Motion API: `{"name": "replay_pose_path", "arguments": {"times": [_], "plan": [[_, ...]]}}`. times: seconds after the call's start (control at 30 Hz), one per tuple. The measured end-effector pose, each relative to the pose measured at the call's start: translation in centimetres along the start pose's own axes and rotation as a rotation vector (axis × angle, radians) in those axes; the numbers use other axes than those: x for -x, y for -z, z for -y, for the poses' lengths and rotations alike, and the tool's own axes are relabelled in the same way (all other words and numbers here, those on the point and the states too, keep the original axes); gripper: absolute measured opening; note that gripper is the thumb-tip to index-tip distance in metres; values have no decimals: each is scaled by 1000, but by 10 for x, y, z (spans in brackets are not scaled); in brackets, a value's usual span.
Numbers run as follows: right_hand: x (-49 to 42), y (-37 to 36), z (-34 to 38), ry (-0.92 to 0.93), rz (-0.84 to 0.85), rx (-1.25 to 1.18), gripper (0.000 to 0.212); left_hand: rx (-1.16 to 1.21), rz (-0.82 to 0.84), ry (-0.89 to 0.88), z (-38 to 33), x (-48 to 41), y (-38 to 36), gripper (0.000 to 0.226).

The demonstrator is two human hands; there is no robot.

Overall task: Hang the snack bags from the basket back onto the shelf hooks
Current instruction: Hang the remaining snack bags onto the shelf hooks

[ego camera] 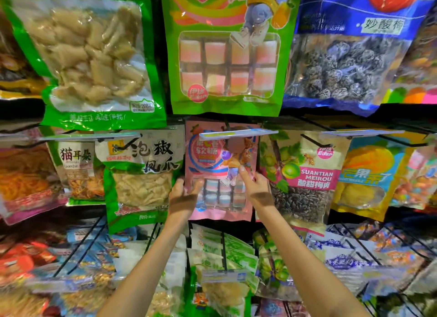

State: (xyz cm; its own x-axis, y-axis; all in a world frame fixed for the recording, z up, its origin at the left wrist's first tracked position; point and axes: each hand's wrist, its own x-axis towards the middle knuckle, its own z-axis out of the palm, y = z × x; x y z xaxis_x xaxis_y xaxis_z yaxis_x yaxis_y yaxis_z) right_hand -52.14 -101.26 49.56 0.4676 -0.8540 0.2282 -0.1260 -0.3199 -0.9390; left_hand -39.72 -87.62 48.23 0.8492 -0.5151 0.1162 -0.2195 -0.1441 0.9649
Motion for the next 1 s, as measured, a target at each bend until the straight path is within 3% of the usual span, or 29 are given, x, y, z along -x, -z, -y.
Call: {"name": "replay_pose_path", "arguments": {"times": [0.17,0.23,0.3,0.33,0.4,0.5,0.63,0.77,1.0], "plan": [[10,10,-3,-142,129,275,43,-63,-32,-42,7,6,10,26],[14,16,-1,-162,215,412,41,-115,34,-53,9,7,11,20],[17,19,1,-146,274,501,32,-316,153,-39,7,11,13,52],[20,21,0,-117,313,577,23,-418,188,-59,5,12,13,58],[26,23,-3,-58,327,755,16,-505,212,-116,3,12,14,56],[37,27,-2,-62,272,857,25,-690,291,-139,4,18,17,51],[48,27,-3,37,316,1004,25,-828,338,-200,6,31,22,50],[62,34,0,253,416,1115,35,-993,369,-263,3,50,25,50],[90,47,12,430,582,1202,44,-1230,249,-329,-11,91,28,43]]}}
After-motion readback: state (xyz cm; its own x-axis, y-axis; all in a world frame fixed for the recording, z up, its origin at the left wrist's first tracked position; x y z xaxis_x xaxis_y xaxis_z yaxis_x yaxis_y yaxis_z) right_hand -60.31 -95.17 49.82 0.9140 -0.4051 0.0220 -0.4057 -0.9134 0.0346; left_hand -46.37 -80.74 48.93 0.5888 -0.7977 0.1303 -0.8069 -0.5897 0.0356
